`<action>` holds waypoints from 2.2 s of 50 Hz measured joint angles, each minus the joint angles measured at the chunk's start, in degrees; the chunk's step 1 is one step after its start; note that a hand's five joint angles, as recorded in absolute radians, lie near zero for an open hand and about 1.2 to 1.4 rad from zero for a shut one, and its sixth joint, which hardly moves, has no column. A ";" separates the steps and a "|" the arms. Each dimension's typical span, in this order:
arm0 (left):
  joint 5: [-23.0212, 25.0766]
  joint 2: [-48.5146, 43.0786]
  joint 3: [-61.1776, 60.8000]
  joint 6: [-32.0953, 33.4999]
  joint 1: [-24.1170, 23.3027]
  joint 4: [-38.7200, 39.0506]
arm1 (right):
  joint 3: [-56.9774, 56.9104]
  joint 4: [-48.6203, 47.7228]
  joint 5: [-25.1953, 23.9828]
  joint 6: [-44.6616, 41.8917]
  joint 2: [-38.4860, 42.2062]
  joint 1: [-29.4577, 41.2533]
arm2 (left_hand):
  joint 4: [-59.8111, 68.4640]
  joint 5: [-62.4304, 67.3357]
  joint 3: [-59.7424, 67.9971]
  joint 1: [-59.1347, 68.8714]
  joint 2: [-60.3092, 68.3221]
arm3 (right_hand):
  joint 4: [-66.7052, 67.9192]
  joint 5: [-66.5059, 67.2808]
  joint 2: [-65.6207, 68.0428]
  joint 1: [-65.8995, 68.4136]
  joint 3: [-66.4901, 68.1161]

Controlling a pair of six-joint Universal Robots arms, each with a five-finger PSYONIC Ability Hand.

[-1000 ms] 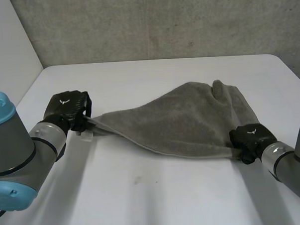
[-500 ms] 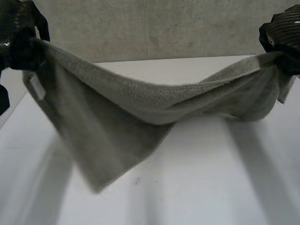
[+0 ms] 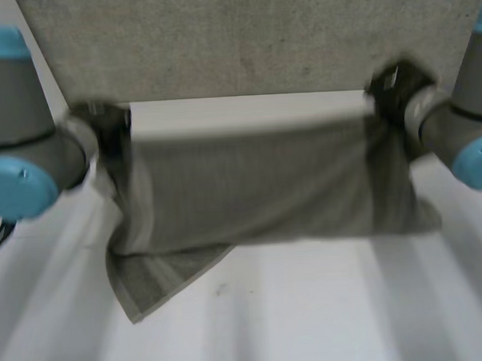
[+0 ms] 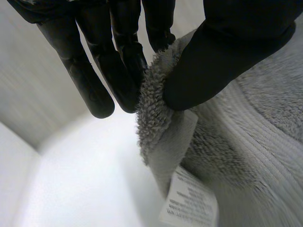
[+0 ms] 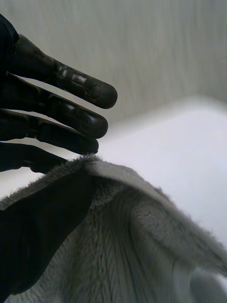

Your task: Fold the towel.

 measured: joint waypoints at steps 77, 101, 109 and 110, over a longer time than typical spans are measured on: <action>-0.70 6.37 -37.59 -5.84 2.92 34.13 | 31.46 -19.95 -13.39 31.26 3.75 -14.61 | 0.00 0.27 0.00 0.00 0.00 | -27.73 -24.86 -25.14 -16.16 -27.24; -0.70 6.15 -37.36 -5.93 3.14 34.12 | 30.08 -22.10 -13.74 30.30 4.49 -14.74 | 0.00 0.27 0.00 0.00 0.00 | -23.20 -23.17 -22.32 -15.16 -22.88; -0.70 6.01 -37.16 -5.93 3.23 34.07 | 27.83 -23.09 -13.26 30.64 5.74 -14.54 | 0.00 0.27 0.00 0.00 0.00 | -0.32 -1.40 0.09 2.44 -0.41; -0.70 6.01 -37.16 -5.93 3.23 34.05 | 27.64 -23.15 -13.16 30.69 5.66 -14.57 | 0.00 0.27 0.00 0.00 0.00 | -0.12 -1.36 0.09 2.44 -0.27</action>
